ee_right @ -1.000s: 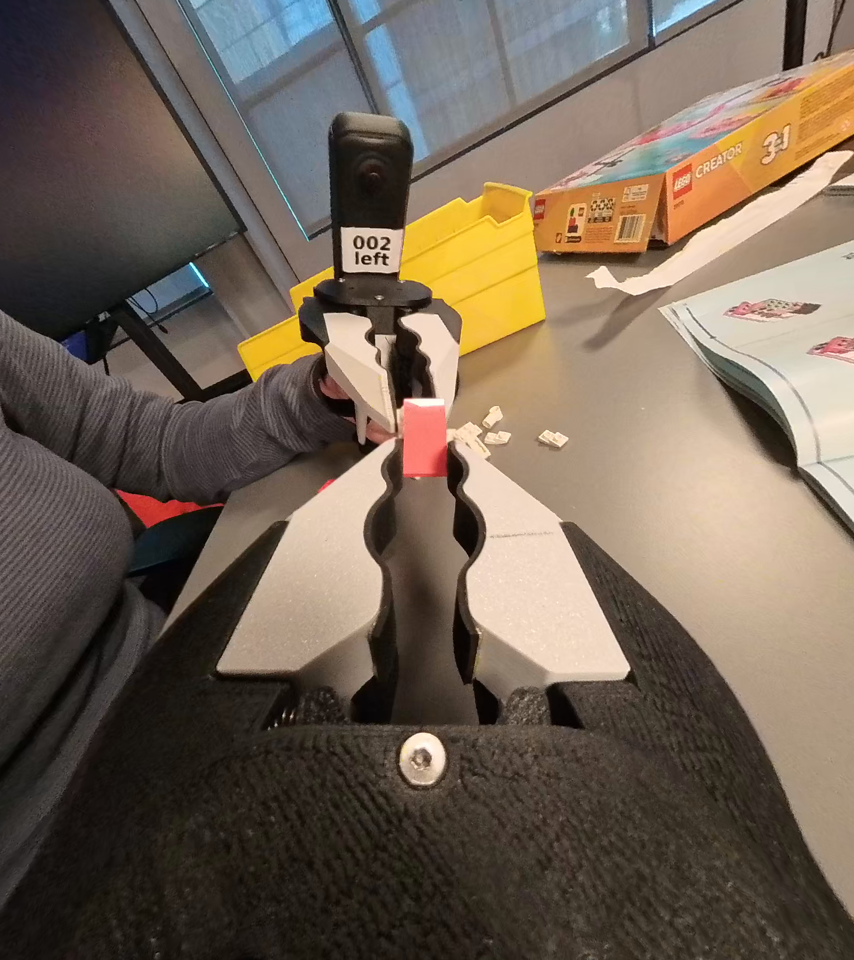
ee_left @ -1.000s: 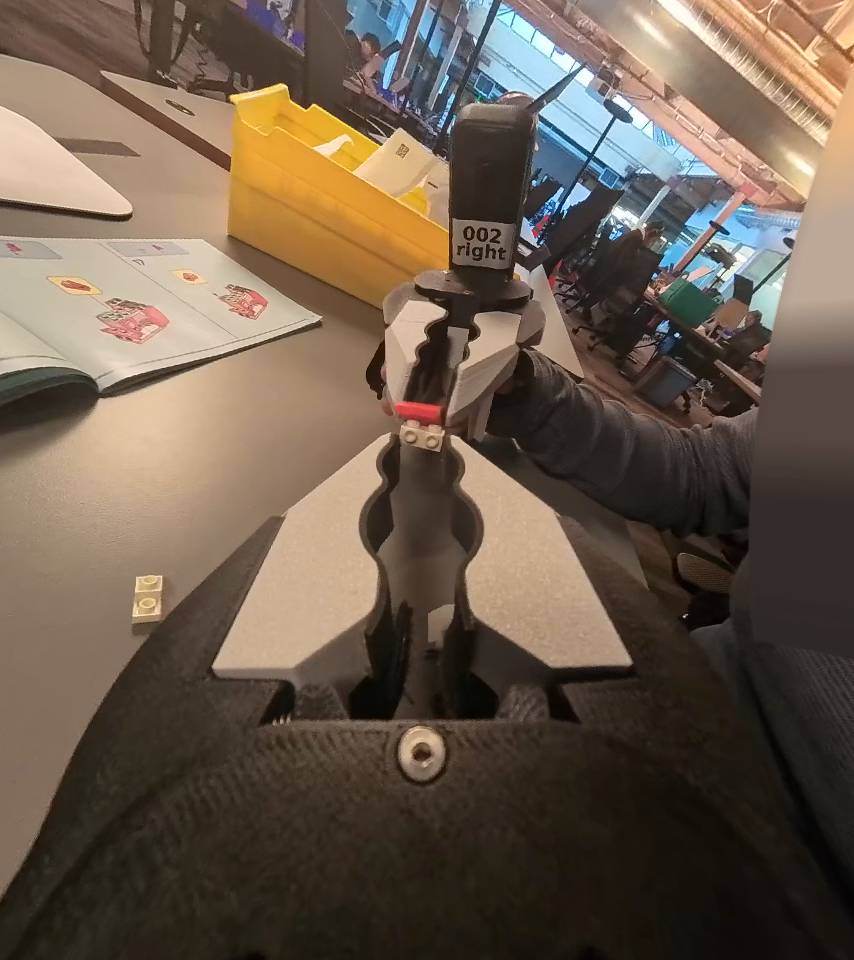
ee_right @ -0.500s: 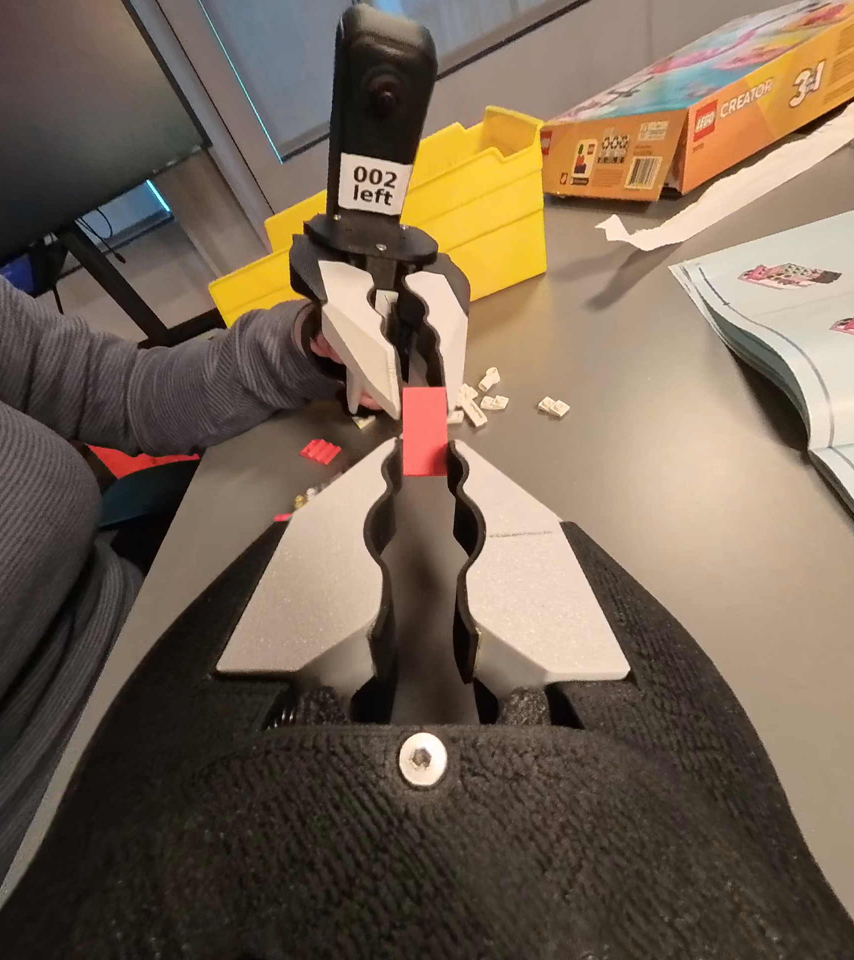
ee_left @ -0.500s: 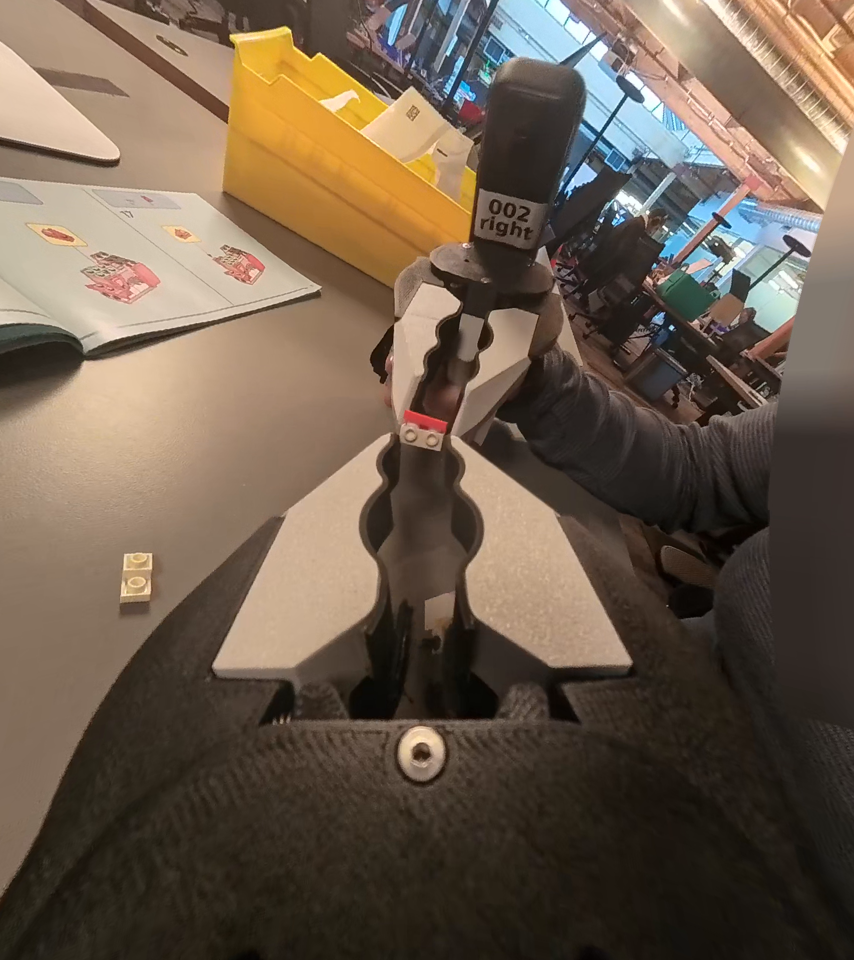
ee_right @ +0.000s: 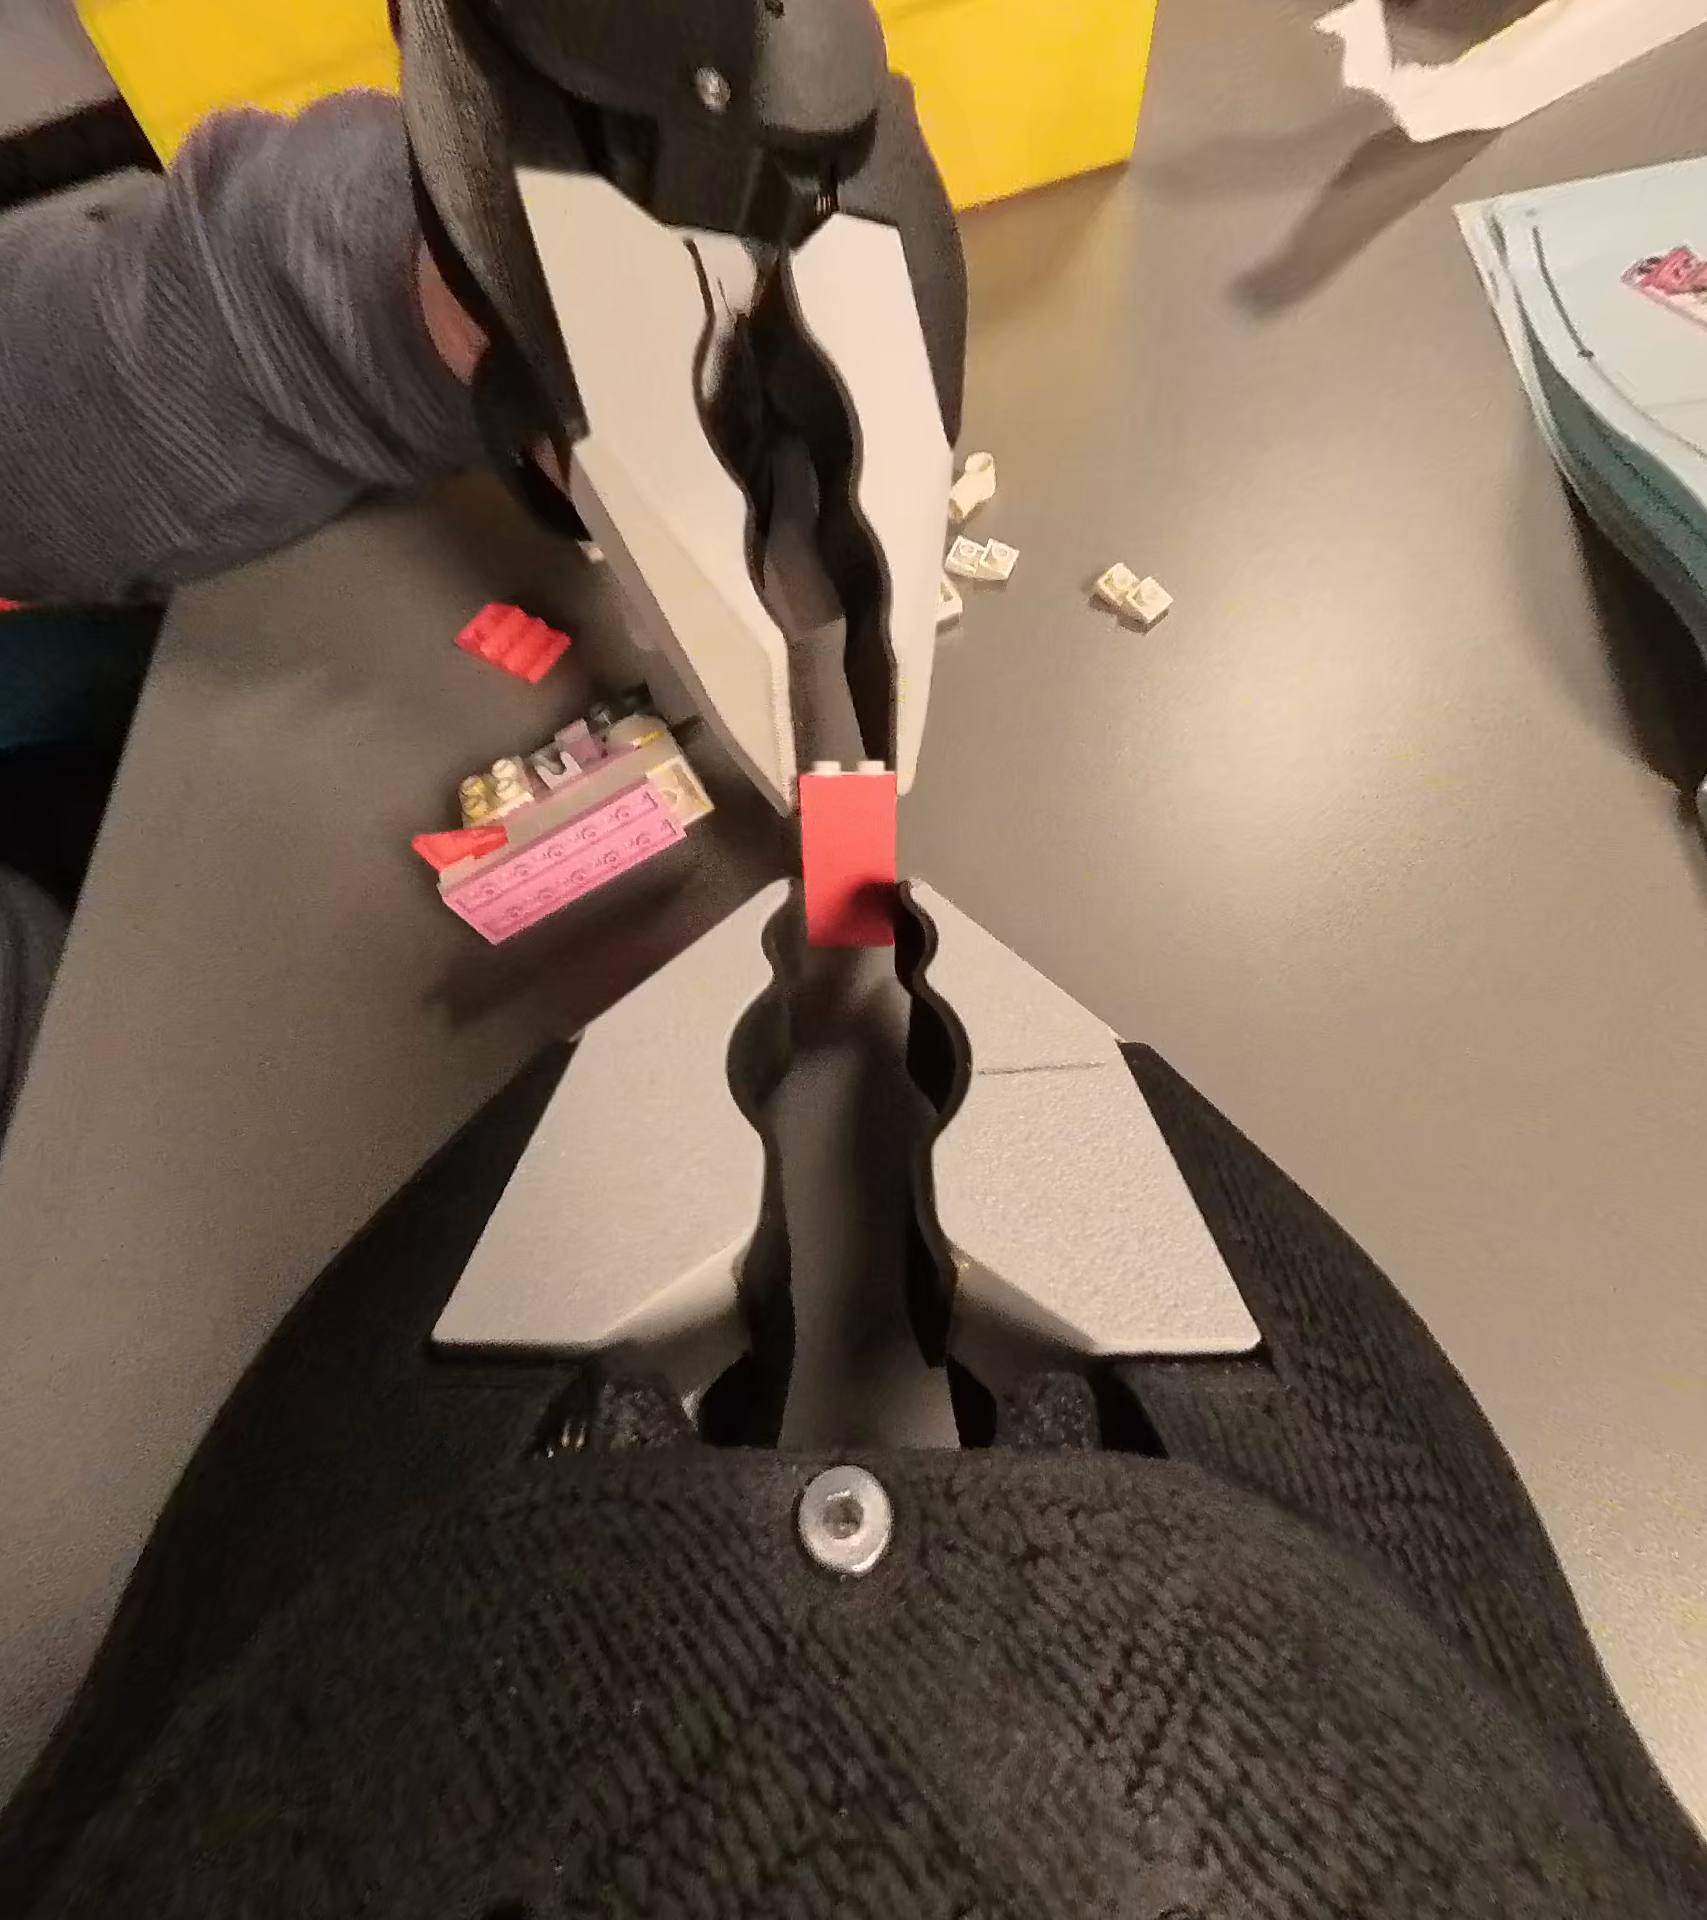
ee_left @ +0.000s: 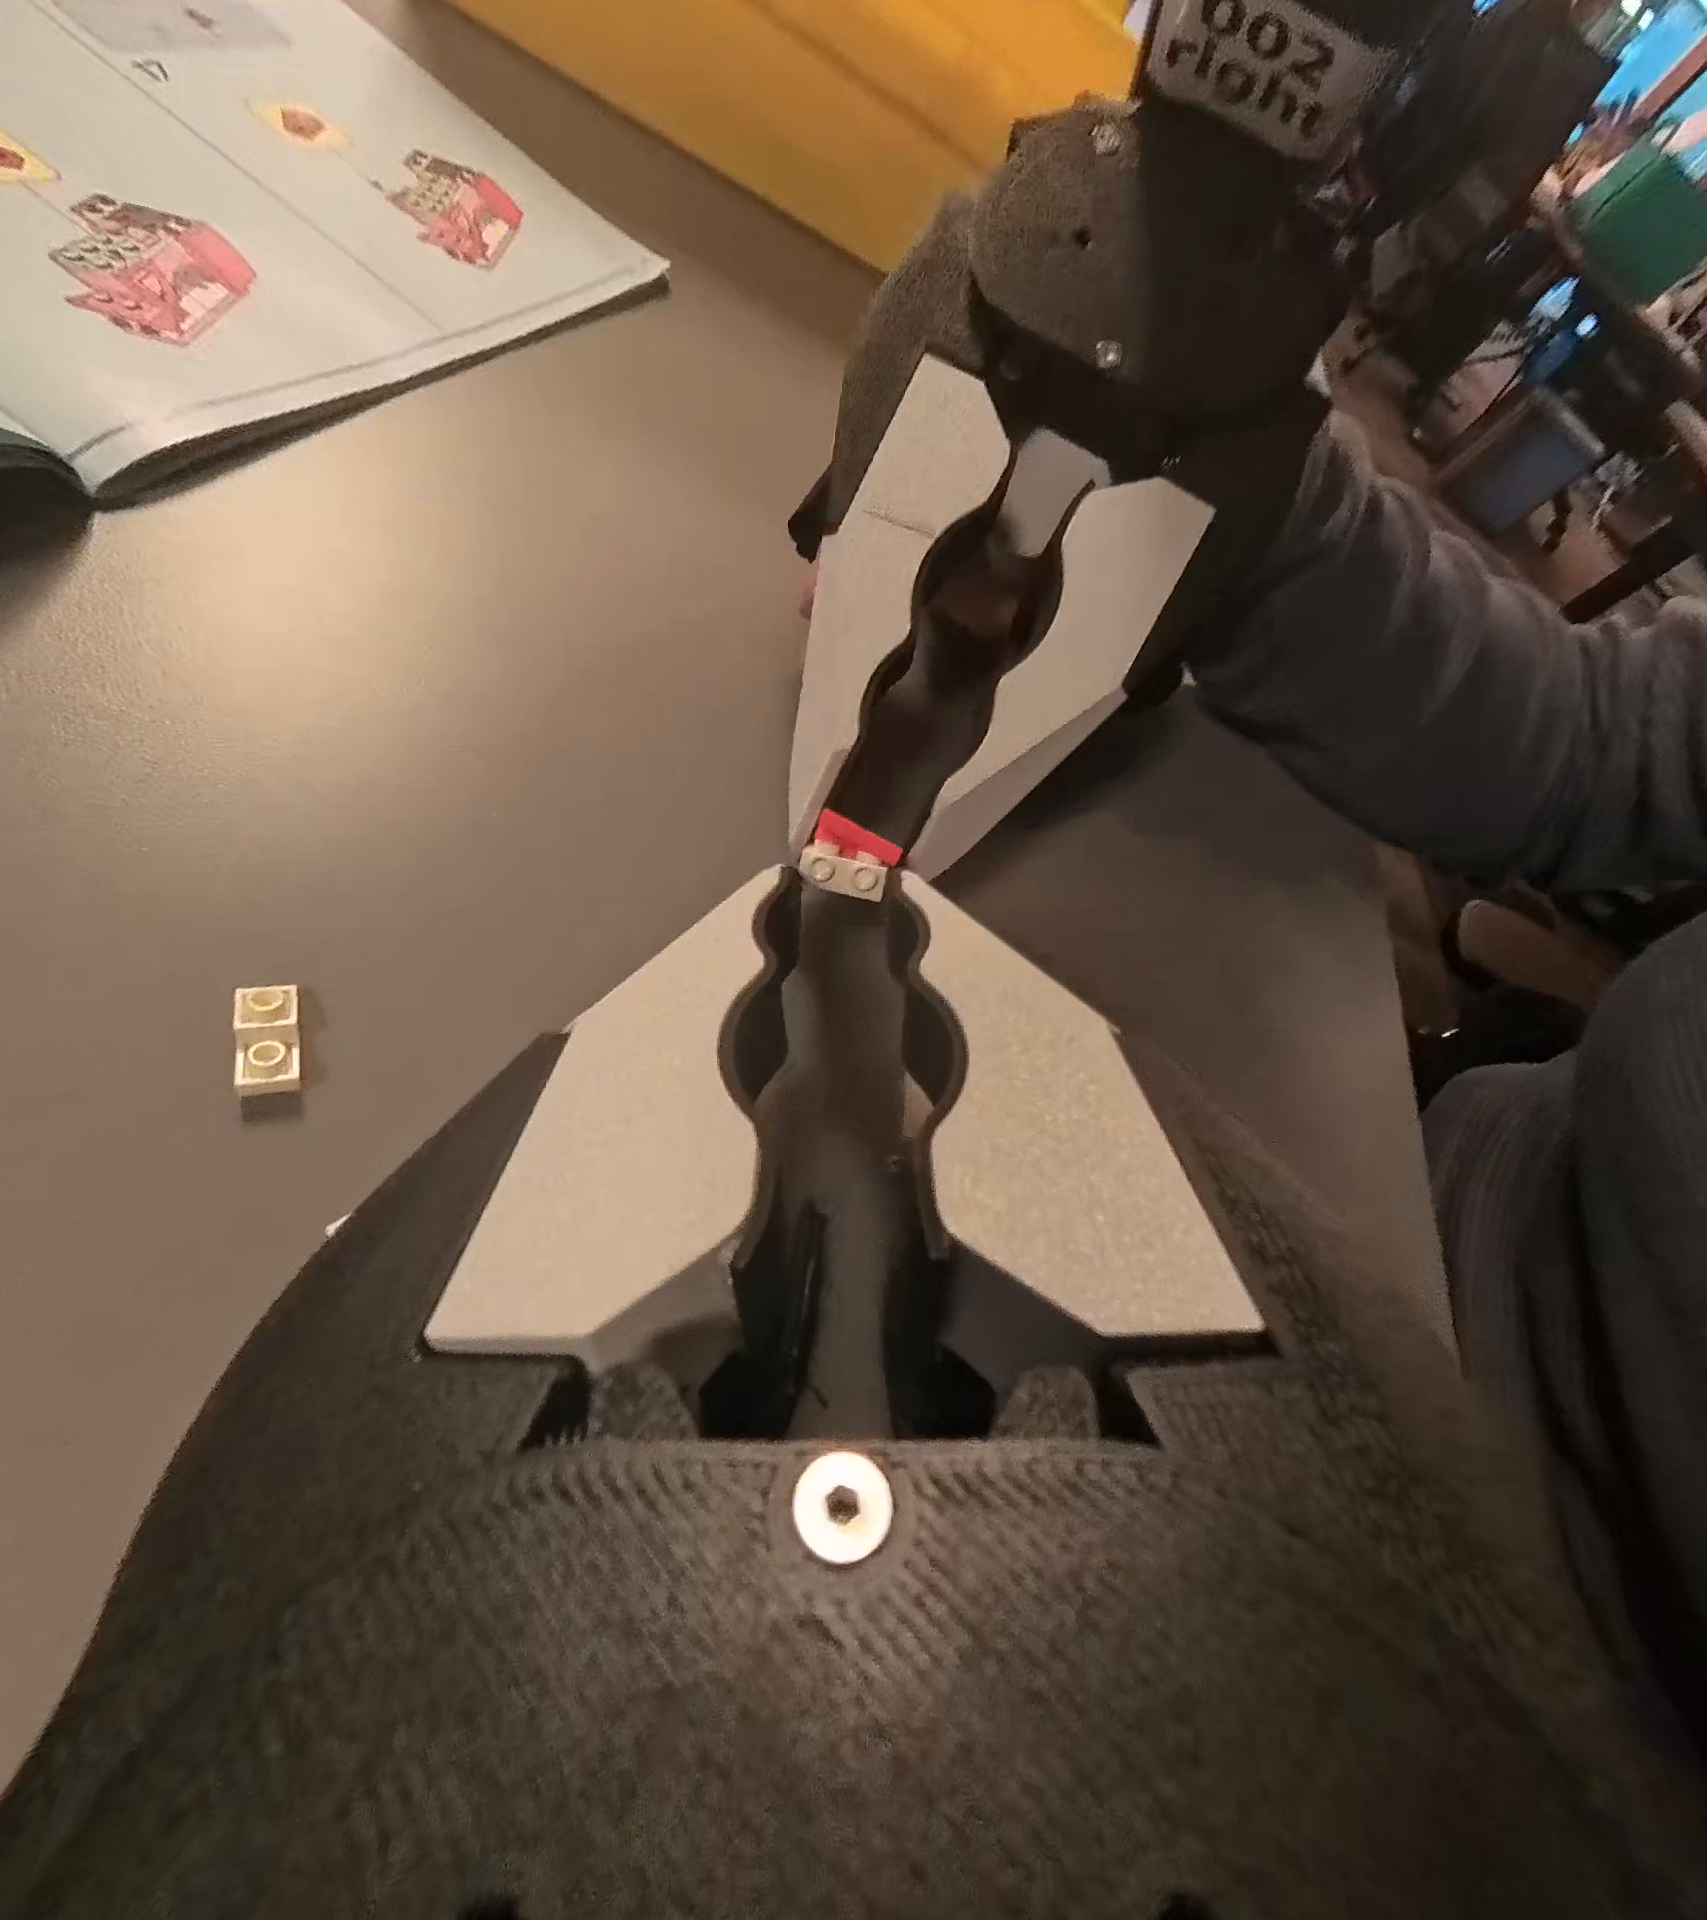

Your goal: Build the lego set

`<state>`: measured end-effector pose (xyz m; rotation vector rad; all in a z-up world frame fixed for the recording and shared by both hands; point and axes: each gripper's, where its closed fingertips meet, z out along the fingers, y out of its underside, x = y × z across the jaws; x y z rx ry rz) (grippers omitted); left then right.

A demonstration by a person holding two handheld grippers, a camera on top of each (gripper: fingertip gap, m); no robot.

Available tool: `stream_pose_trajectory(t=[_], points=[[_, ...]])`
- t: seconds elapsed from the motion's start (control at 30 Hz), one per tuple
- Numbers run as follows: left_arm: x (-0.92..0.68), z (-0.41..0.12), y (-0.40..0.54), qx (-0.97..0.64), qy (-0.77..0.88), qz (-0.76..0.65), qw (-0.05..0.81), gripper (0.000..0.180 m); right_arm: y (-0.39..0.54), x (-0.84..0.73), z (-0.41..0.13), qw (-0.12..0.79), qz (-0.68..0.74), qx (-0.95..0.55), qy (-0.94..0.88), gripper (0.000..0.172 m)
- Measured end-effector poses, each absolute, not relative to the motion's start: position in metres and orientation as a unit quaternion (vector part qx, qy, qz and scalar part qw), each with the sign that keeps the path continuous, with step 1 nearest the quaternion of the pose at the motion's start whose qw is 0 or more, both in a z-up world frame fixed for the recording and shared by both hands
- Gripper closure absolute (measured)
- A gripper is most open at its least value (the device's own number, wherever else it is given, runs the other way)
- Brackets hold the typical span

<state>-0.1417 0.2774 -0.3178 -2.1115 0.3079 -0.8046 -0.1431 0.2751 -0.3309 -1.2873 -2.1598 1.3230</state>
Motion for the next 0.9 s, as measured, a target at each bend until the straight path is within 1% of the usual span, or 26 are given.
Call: stream_pose_trajectory(t=[0.3, 0.63, 0.9], points=[[-0.135, -0.33, 0.272, -0.859, 0.174, -0.276, 0.394, 0.166, 0.271, -0.14, -0.342, 0.144, 0.426, -0.443, -0.775, 0.156], [-0.135, -0.331, 0.272, -0.86, 0.173, -0.278, 0.392, 0.165, 0.271, -0.139, -0.341, 0.143, 0.427, -0.446, -0.773, 0.156], [-0.134, -0.332, 0.272, -0.86, 0.175, -0.279, 0.39, 0.165, 0.271, -0.138, -0.34, 0.138, 0.435, -0.449, -0.769, 0.151]])
